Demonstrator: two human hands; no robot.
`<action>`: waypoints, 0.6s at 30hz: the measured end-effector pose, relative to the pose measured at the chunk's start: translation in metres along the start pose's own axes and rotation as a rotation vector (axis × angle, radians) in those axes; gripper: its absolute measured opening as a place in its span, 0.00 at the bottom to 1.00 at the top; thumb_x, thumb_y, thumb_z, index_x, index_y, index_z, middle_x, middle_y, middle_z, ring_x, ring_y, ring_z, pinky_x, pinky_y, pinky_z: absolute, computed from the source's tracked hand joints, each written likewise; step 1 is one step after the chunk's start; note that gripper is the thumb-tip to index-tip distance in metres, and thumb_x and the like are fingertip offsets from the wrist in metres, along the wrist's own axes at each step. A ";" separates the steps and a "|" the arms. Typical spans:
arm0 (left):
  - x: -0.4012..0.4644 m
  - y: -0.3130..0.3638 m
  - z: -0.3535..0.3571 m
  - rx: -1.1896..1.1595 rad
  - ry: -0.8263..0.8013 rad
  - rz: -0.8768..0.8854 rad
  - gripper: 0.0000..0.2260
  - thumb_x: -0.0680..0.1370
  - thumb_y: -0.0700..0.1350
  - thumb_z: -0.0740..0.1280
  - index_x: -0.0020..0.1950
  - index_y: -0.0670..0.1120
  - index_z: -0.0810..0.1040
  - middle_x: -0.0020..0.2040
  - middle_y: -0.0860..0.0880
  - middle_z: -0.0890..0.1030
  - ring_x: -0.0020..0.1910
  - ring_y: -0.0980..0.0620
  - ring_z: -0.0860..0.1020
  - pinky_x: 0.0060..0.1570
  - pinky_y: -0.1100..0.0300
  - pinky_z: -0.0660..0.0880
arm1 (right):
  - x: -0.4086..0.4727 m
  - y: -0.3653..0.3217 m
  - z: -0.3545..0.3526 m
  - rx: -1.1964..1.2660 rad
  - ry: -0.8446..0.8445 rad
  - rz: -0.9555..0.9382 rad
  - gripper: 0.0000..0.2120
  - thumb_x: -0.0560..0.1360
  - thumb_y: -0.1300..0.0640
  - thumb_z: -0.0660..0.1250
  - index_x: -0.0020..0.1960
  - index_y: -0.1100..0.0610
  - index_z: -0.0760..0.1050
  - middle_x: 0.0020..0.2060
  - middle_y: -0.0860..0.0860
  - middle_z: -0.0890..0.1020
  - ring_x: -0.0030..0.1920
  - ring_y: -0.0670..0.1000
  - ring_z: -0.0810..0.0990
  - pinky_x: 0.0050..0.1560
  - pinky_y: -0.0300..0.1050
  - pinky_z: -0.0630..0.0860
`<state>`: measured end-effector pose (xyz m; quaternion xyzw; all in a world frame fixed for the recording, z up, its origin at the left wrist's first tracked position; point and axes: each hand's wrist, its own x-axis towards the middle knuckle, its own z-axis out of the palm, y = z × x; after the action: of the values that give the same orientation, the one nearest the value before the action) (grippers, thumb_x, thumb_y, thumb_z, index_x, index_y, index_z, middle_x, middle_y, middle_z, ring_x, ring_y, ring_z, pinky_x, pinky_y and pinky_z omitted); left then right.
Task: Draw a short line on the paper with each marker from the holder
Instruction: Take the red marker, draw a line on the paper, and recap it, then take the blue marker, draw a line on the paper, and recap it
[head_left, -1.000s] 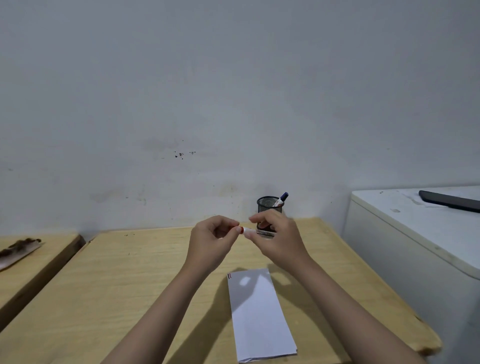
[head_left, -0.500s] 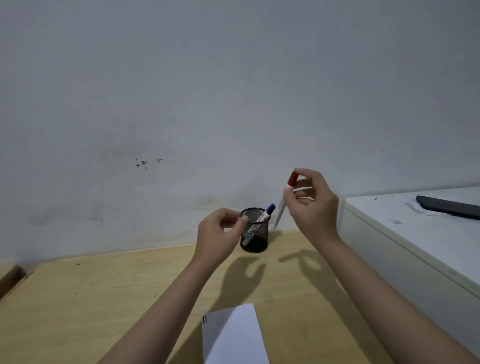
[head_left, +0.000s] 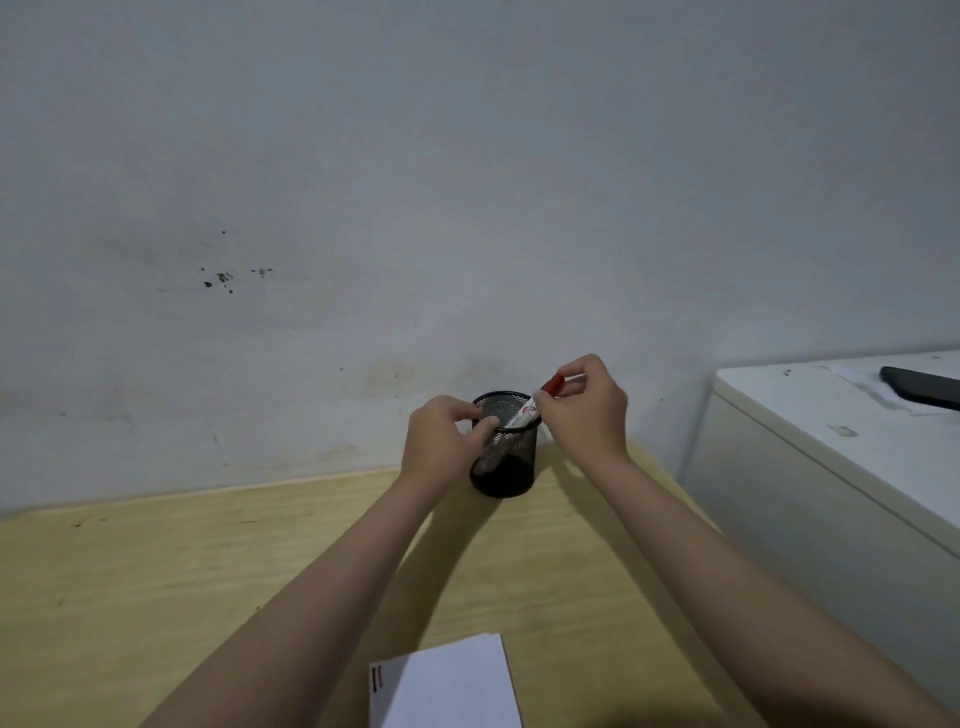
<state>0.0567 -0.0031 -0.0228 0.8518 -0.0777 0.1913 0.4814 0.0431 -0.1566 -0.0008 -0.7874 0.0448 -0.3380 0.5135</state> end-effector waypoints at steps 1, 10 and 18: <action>0.002 0.000 0.000 0.001 0.001 -0.006 0.11 0.69 0.50 0.74 0.45 0.44 0.83 0.48 0.48 0.84 0.50 0.52 0.80 0.51 0.63 0.72 | 0.001 0.004 0.003 -0.044 -0.014 0.003 0.09 0.65 0.63 0.72 0.40 0.56 0.73 0.35 0.55 0.82 0.38 0.54 0.80 0.37 0.38 0.71; 0.002 -0.001 0.002 -0.034 0.022 -0.024 0.12 0.68 0.50 0.74 0.46 0.43 0.83 0.48 0.47 0.84 0.50 0.54 0.80 0.49 0.65 0.70 | 0.029 0.010 0.014 -0.231 -0.056 0.087 0.14 0.69 0.51 0.71 0.49 0.59 0.77 0.47 0.59 0.80 0.50 0.57 0.79 0.48 0.48 0.75; 0.000 0.000 0.002 0.055 0.032 0.039 0.13 0.70 0.51 0.72 0.47 0.43 0.83 0.49 0.47 0.84 0.50 0.50 0.80 0.48 0.62 0.72 | 0.036 -0.011 0.014 -0.227 -0.144 0.023 0.01 0.68 0.58 0.71 0.38 0.55 0.80 0.33 0.49 0.82 0.42 0.55 0.83 0.49 0.53 0.79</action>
<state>0.0568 -0.0050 -0.0238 0.8598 -0.0813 0.2165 0.4553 0.0755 -0.1556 0.0230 -0.8622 0.0550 -0.2675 0.4267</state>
